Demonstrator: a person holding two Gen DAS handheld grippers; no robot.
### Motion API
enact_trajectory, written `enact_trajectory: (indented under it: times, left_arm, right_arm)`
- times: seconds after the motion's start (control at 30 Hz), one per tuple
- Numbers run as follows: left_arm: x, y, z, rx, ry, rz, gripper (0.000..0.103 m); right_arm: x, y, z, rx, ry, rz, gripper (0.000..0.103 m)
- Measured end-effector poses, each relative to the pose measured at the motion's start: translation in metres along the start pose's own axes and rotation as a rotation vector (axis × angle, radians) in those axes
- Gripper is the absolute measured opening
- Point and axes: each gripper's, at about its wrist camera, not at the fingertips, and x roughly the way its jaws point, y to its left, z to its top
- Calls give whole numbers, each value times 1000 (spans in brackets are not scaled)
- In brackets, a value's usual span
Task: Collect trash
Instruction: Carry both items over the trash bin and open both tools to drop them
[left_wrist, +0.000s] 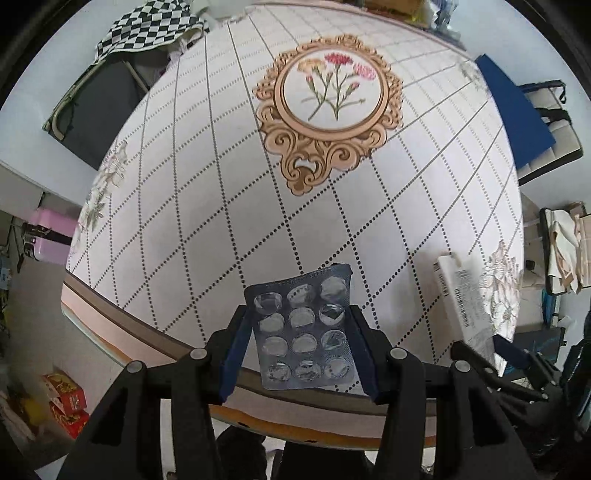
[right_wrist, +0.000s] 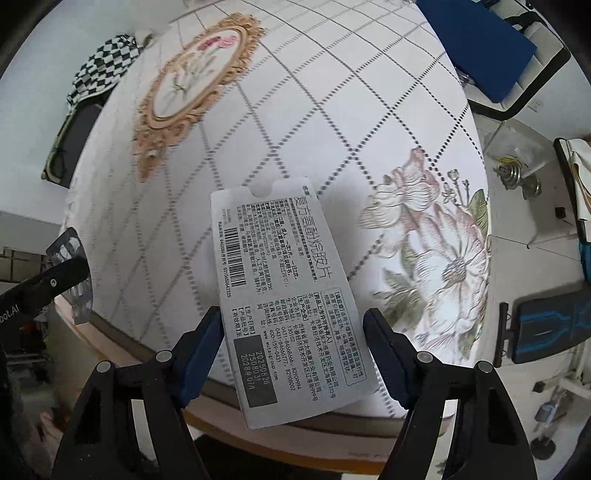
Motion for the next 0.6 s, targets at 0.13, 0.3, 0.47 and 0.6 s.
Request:
enact_trajectory:
  times: [0.13, 0.3, 0.47, 0.6]
  left_arm:
    - [-2, 13, 0, 12, -36, -19, 49]
    - [-10, 40, -16, 5, -58, -60, 49]
    - [23, 58, -12, 21, 3, -113, 49]
    - [48, 64, -2, 40, 37, -116, 49]
  right_arm:
    - [-4, 27, -6, 17, -32, 18, 77]
    - [-10, 49, -21, 76, -87, -6, 77]
    - [34, 63, -9, 153, -9, -63, 80]
    - [49, 60, 1, 217, 25, -92, 91]
